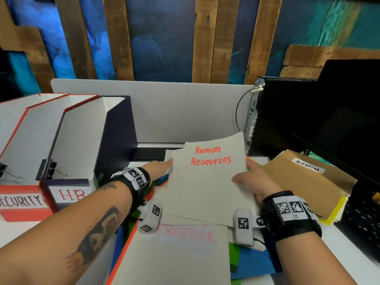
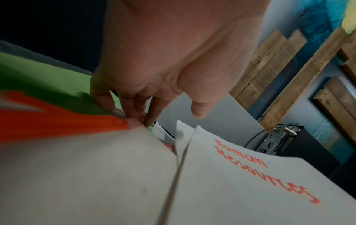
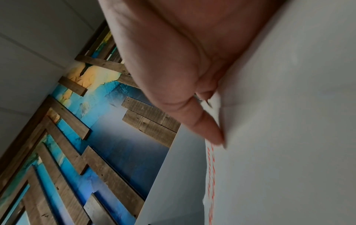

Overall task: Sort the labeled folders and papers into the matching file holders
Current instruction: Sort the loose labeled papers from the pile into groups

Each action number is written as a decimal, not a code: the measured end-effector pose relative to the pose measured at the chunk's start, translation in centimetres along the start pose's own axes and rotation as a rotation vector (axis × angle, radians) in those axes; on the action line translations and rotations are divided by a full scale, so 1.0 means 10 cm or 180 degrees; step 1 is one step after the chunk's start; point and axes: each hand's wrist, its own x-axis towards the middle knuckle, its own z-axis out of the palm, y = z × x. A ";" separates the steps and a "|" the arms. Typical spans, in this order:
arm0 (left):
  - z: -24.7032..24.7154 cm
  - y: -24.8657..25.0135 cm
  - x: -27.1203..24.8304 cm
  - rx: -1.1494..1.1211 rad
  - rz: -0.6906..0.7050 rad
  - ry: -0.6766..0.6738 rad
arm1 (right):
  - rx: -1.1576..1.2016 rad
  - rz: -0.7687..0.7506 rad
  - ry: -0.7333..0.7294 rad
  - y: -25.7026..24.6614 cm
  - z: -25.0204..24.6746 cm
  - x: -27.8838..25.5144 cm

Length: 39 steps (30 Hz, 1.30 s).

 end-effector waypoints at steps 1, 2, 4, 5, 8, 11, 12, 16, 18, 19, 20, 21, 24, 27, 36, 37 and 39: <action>0.01 0.00 0.02 -0.0247 0.0009 -0.0080 | -0.0065 0.0013 -0.0095 -0.01 0.03 0.00; 0.01 -0.01 0.02 -0.0529 0.0004 -0.0194 | -0.0046 0.0029 -0.0126 -0.03 0.07 -0.01; -0.02 -0.04 0.06 -0.1042 -0.0011 -0.0474 | 0.0115 0.0013 -0.0049 -0.04 0.10 0.01; -0.04 -0.07 0.09 -0.1251 -0.0042 -0.0586 | 0.0222 -0.0012 0.0010 -0.04 0.12 0.03; -0.07 -0.13 0.11 -0.1567 -0.0047 -0.0981 | 0.0643 -0.0104 0.0286 -0.05 0.18 0.05; -0.05 -0.20 0.19 -0.1584 -0.0020 -0.1093 | 0.1192 -0.0119 0.0504 -0.02 0.28 0.07; -0.04 -0.20 0.21 -0.1526 0.0016 -0.0954 | 0.1336 -0.0112 0.0520 -0.01 0.32 0.07; -0.15 -0.16 0.24 -0.0463 0.0496 0.0178 | 0.1687 0.0031 0.0139 0.06 0.48 0.08; -0.28 -0.21 0.33 -0.0437 0.0542 0.0624 | 0.1577 0.0228 -0.0151 0.11 0.52 0.07; -0.35 -0.25 0.38 -0.0485 0.0537 0.0851 | 0.1449 0.0296 -0.0262 0.14 0.55 0.07; -0.41 -0.28 0.41 -0.0556 0.0515 0.1070 | 0.1318 0.0308 -0.0356 0.17 0.56 0.08; -0.47 -0.30 0.45 -0.0599 0.0507 0.1282 | 0.1170 0.0314 -0.0416 0.21 0.58 0.10; -0.61 -0.33 0.46 -0.0176 0.0500 0.1679 | 0.0671 0.0213 -0.0659 0.24 0.60 0.10; -0.59 -0.32 0.47 0.0779 0.0449 0.1547 | 0.0251 0.0038 -0.0780 0.18 0.59 0.02; -0.07 0.01 0.10 0.1579 0.1867 -0.0250 | 0.0340 -0.0060 -0.0037 0.40 0.58 0.24; 0.00 0.05 0.01 0.1526 0.1987 -0.0478 | 0.0417 -0.0043 0.0192 0.42 0.56 0.28; 0.10 0.10 -0.13 0.1258 0.2065 -0.0793 | 0.0445 0.0014 0.0454 0.44 0.52 0.31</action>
